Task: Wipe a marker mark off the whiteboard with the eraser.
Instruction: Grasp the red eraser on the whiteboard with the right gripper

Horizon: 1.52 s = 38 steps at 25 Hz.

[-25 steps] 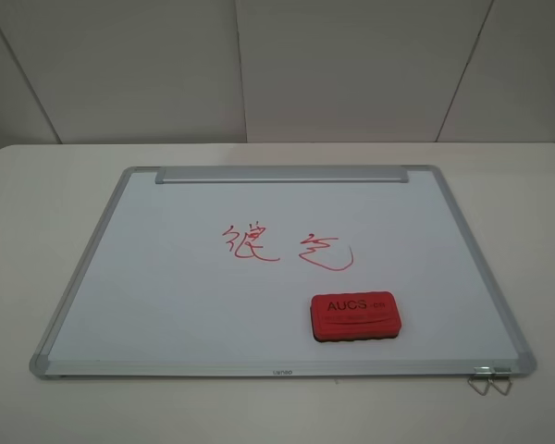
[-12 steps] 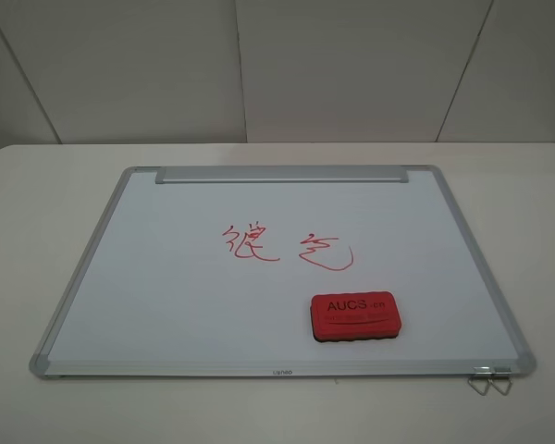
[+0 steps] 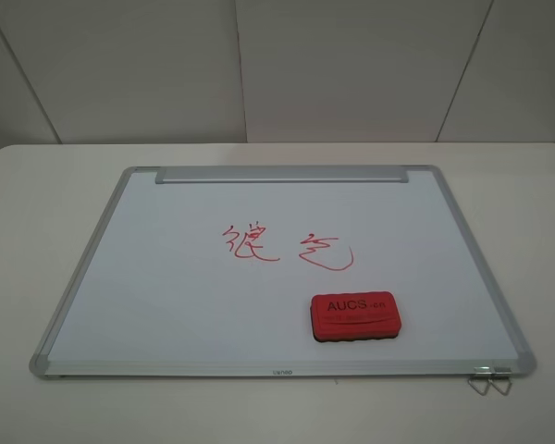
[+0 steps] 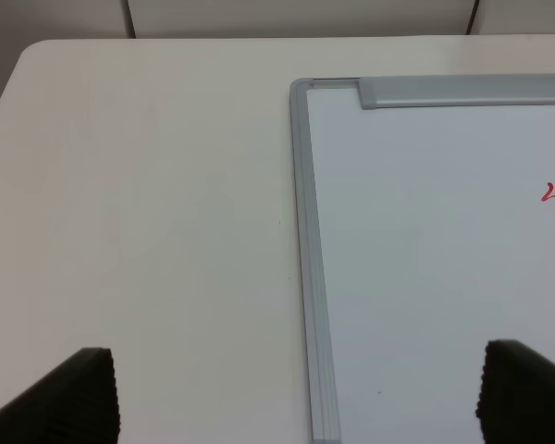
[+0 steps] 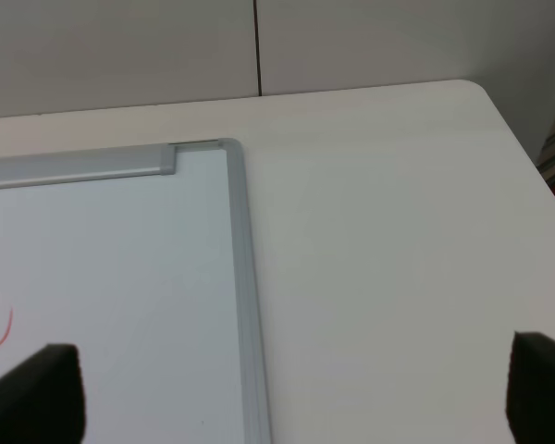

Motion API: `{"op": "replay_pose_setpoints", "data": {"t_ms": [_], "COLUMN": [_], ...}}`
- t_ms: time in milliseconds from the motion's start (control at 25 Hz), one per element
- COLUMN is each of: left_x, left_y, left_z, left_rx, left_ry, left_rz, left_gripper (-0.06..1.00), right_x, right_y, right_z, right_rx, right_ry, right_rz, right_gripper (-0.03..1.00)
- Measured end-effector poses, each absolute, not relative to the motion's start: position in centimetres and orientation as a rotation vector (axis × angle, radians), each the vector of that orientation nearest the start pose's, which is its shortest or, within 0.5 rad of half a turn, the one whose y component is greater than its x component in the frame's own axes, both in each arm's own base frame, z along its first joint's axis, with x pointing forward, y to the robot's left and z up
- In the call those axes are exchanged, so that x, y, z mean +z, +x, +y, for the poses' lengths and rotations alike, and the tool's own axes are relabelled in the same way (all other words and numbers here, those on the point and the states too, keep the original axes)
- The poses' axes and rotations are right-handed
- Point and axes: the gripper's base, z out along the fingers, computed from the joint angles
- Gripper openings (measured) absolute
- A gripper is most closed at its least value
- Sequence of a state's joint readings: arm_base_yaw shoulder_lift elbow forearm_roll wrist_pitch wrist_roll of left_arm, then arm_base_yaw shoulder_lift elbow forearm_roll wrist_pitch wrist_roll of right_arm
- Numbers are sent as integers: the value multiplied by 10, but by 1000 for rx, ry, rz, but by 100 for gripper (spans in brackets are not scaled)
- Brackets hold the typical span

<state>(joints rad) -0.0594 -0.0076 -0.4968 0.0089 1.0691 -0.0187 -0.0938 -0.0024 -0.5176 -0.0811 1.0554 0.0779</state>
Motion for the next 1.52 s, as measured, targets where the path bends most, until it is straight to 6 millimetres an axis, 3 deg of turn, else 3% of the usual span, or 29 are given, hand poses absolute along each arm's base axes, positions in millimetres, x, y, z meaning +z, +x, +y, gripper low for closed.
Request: {"op": "replay_pose_setpoints", "data": {"t_ms": [1000, 1200, 1520], "left_x": [276, 276, 276], "left_y": [-6, -6, -6], "left_z": [1, 1, 1], "left_rx": [-38, -38, -38], "left_ry": [41, 41, 41], "left_rz": [2048, 2048, 2048], "left_gripper": [77, 77, 77], "right_x": [283, 283, 281], "right_y": [-6, 27, 110], "right_z": [-6, -8, 0], "right_rx": [-107, -91, -72], "right_ry": [178, 179, -51], "right_rz": [2025, 2219, 2435], "right_gripper": [82, 82, 82]}}
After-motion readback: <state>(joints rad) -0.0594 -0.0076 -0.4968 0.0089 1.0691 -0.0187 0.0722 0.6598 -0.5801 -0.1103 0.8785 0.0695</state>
